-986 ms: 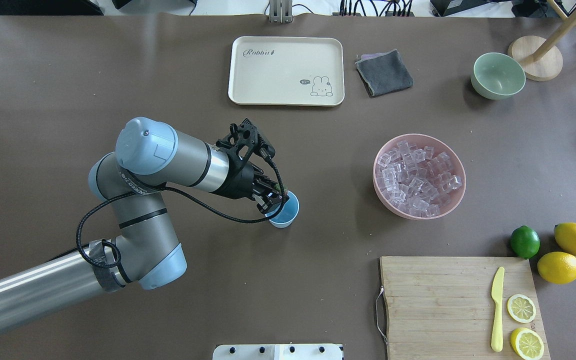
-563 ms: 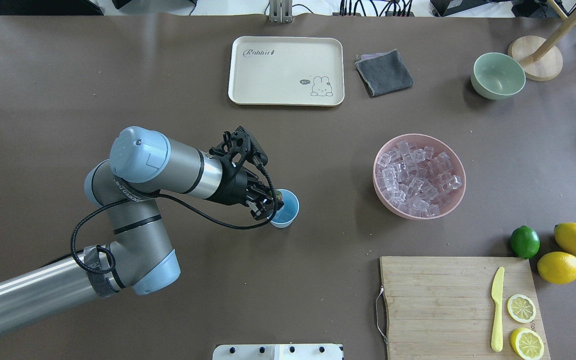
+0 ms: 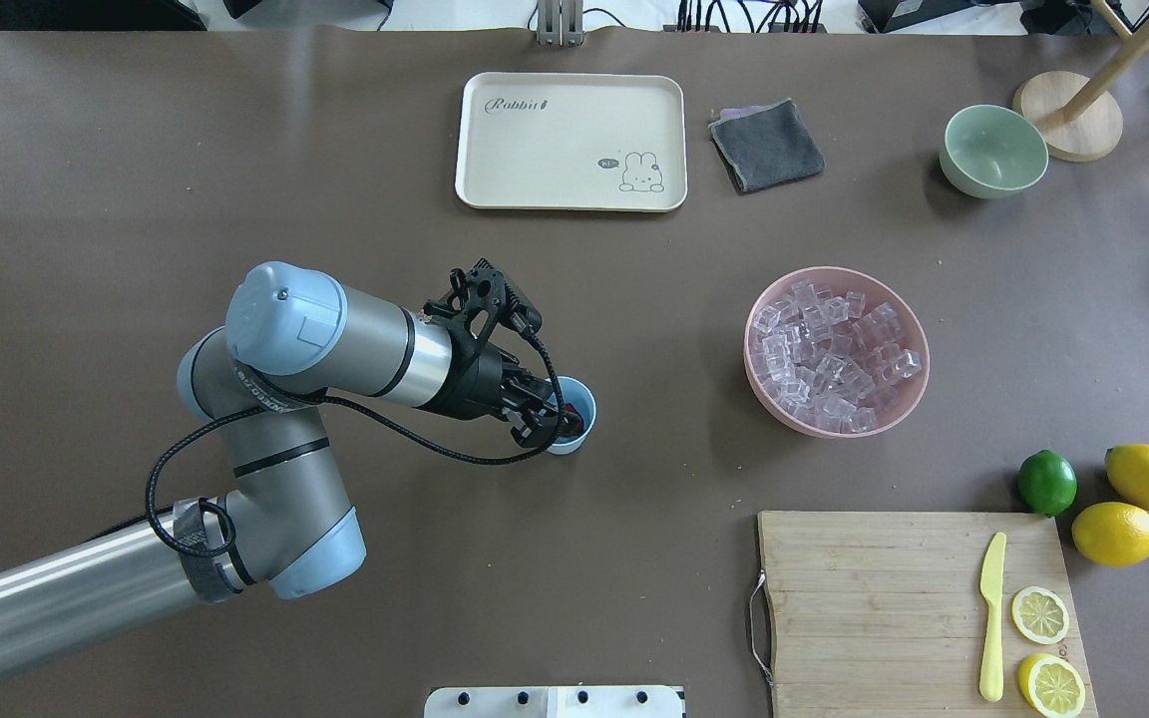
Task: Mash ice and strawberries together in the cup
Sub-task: 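Lower the strawberry into the blue cup and open the left gripper, then withdraw the empty left gripper away from the cup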
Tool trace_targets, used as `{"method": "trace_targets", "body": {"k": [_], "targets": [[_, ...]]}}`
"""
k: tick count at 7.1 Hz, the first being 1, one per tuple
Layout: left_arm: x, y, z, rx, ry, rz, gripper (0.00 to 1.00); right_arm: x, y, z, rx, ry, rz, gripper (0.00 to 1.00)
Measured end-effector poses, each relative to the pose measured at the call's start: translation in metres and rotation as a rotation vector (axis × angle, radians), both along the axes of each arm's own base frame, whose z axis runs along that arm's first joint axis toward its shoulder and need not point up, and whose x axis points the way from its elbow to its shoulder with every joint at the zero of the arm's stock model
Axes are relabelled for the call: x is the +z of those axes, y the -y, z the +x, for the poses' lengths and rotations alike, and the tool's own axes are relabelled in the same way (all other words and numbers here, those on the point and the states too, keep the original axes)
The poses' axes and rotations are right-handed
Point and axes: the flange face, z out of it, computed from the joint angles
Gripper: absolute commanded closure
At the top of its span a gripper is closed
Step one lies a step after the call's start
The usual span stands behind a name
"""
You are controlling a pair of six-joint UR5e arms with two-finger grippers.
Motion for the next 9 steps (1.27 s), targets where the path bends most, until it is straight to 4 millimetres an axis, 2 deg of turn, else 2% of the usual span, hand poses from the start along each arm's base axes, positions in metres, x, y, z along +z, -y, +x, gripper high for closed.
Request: {"method": "trace_targets", "body": {"k": [2,3,4,5,6,7,9], "targets": [[-0.004,0.004,-0.006,-0.008,-0.011,0.004,0.31,0.001,0.000,0.000,-0.001,0.000,-0.001,0.00],[-0.009,0.014,-0.020,-0.025,-0.026,0.011,0.30,0.000,0.000,0.000,-0.001,0.000,-0.001,0.00],[-0.011,0.032,-0.043,-0.045,-0.037,0.015,0.22,-0.001,0.001,-0.001,-0.003,0.002,0.002,0.00],[-0.009,0.062,-0.079,-0.052,-0.037,0.009,0.08,-0.004,0.002,-0.002,-0.006,0.007,0.006,0.00],[0.001,0.096,-0.126,-0.056,-0.027,-0.009,0.04,-0.005,0.004,-0.003,-0.008,0.010,0.008,0.00],[0.018,0.126,-0.175,-0.078,-0.011,-0.036,0.03,-0.008,0.005,-0.005,-0.011,0.012,0.011,0.00],[0.075,0.165,-0.260,-0.178,0.041,-0.116,0.03,-0.011,0.007,-0.008,-0.016,0.014,0.018,0.00]]}}
